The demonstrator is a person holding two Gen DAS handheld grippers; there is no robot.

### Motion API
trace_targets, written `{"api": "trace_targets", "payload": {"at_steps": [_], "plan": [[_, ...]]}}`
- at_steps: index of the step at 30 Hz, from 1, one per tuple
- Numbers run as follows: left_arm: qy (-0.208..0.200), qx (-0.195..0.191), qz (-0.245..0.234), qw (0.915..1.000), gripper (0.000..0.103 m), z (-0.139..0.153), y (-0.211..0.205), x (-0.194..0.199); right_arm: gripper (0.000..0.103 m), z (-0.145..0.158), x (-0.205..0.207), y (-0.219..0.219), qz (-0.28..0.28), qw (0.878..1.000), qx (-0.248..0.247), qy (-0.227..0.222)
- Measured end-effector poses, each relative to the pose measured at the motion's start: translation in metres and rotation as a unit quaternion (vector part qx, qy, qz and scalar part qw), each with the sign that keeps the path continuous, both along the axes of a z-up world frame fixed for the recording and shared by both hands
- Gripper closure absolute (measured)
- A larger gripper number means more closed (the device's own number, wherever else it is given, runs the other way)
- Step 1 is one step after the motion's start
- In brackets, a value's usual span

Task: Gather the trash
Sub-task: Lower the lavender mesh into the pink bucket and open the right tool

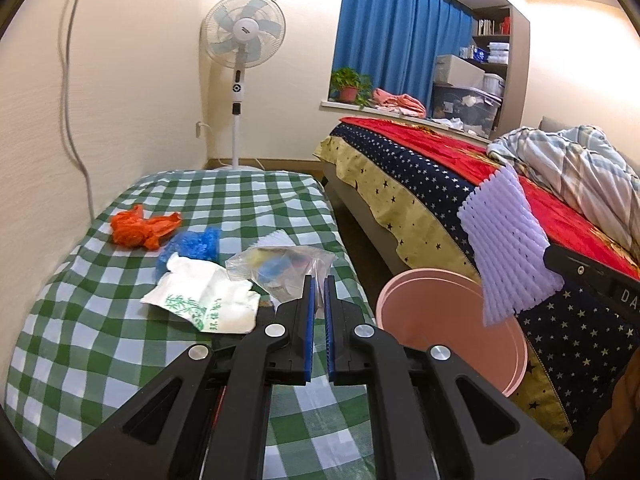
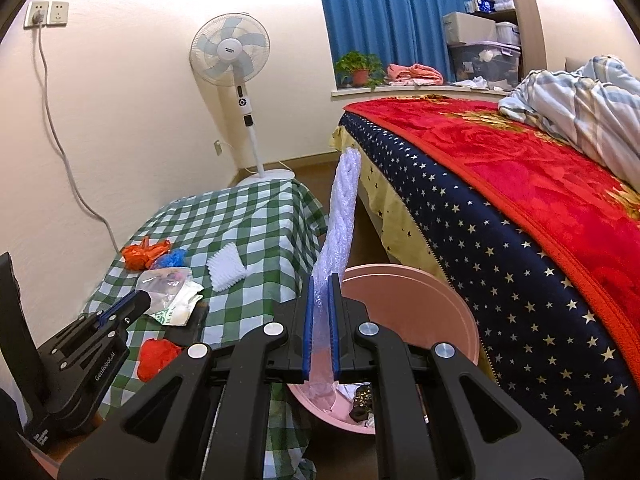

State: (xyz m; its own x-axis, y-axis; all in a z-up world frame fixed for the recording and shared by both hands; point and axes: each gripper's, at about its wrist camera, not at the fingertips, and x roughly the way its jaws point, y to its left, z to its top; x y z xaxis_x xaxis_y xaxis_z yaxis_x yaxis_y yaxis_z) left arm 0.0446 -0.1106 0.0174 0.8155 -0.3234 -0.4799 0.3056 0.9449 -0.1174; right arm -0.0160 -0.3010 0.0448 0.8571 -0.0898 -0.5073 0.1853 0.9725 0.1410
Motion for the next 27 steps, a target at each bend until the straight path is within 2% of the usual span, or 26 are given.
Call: {"api": "trace_targets", "payload": {"at_steps": [15,27], "plan": [[0.008,0.001,-0.064,0.9979,0.098,-0.014,-0.059,0.011,0.096,-0.018,0.007,-0.037,-0.055,0.998,0.006,0.035],[0.02,-0.015,-0.113,0.9933,0.098,-0.023,-0.1,0.017,0.096,-0.025,0.008,-0.055,-0.076,0.996,0.008,0.048]]}}
